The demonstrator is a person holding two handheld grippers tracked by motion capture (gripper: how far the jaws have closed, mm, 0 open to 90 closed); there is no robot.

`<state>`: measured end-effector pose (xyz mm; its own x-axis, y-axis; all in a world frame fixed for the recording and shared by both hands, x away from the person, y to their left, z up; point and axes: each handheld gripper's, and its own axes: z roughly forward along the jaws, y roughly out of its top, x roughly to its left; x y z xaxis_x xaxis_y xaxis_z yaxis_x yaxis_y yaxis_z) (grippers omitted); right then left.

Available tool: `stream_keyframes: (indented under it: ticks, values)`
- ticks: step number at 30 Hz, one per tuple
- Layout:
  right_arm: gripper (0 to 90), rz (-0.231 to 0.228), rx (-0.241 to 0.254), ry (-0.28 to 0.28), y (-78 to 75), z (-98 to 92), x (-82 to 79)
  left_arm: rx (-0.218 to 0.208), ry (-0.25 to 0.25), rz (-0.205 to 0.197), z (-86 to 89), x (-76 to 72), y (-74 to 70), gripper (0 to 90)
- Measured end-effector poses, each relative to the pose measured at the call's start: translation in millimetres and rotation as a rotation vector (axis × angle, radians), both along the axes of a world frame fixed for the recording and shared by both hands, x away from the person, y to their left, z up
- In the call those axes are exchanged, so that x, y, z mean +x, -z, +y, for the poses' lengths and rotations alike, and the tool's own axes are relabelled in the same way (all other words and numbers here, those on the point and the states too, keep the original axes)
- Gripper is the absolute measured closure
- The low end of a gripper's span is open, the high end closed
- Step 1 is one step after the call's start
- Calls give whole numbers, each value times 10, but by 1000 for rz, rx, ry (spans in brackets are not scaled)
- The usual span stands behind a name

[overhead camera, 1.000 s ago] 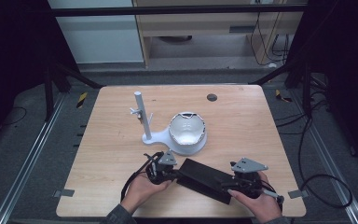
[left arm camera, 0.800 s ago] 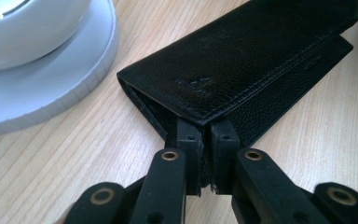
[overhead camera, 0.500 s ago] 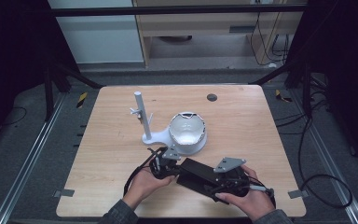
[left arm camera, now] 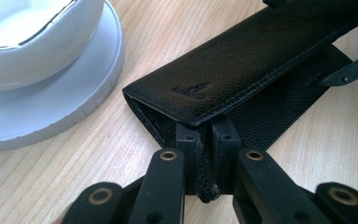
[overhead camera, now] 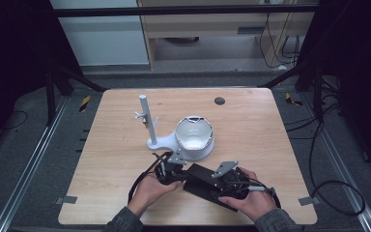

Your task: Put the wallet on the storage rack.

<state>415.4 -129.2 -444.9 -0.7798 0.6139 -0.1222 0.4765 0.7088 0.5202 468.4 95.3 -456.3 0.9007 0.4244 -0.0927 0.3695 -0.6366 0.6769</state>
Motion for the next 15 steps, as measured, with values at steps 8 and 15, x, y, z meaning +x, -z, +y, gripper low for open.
stream_keyframes:
  ticks: [8,15]
  values:
    - [229,6,-6,3,101,-7,-18,32,-10,11,-15,14,7,837]
    - [234,10,-15,5,135,9,3,46,1,32,-35,46,0,836]
